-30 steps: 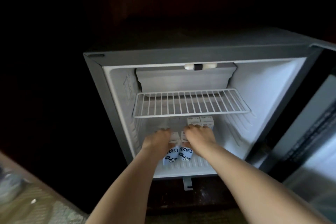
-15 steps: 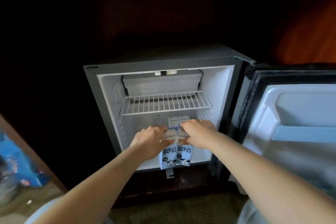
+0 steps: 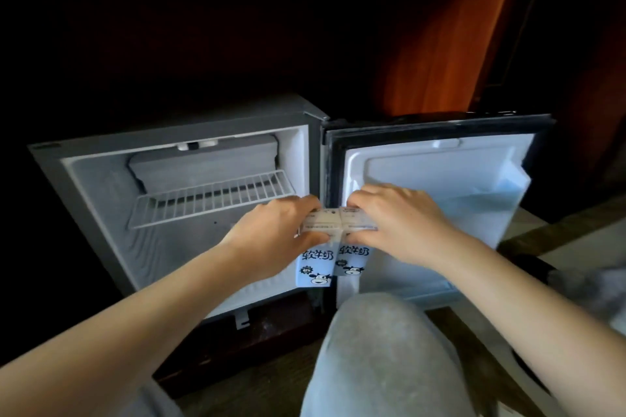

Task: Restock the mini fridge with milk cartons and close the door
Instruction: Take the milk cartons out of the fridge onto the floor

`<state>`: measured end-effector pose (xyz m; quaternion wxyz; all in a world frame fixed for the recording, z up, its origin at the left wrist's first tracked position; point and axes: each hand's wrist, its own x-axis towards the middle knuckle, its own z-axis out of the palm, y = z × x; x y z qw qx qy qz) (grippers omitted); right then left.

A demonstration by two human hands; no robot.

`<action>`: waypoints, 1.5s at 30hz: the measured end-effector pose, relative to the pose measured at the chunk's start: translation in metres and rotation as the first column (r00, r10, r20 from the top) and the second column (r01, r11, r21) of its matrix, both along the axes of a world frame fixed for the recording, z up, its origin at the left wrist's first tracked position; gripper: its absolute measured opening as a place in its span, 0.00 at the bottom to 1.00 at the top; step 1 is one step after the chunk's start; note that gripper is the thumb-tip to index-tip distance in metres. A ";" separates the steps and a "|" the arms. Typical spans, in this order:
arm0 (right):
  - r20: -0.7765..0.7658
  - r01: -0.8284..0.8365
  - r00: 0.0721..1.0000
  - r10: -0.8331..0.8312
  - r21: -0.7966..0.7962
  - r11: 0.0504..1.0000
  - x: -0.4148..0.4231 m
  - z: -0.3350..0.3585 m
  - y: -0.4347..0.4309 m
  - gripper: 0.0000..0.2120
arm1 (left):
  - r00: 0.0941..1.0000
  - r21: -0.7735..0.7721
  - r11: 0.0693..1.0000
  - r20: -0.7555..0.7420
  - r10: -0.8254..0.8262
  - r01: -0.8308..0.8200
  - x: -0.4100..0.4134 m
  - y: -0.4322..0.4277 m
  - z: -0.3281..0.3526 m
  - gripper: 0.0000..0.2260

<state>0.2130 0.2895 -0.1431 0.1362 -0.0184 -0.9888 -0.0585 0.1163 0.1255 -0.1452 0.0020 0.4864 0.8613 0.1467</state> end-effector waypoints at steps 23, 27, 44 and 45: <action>0.212 0.640 0.761 -0.614 -0.408 0.651 0.279 -0.130 0.090 0.16 | 0.817 -0.163 0.832 0.361 -0.450 0.530 0.204 0.182 -0.113 0.13; 0.240 0.688 0.701 -0.672 -0.476 0.548 0.309 -0.163 0.089 0.16 | 0.795 -0.213 0.802 0.414 -0.443 0.557 0.231 0.196 -0.146 0.12; 0.412 0.858 0.393 -0.822 -0.485 0.168 0.363 -0.297 0.090 0.17 | 0.745 -0.359 0.677 0.500 -0.442 0.643 0.296 0.239 -0.267 0.11; 0.409 0.860 0.385 -0.828 -0.485 0.160 0.364 -0.303 0.091 0.18 | 0.747 -0.357 0.682 0.499 -0.439 0.639 0.297 0.242 -0.273 0.11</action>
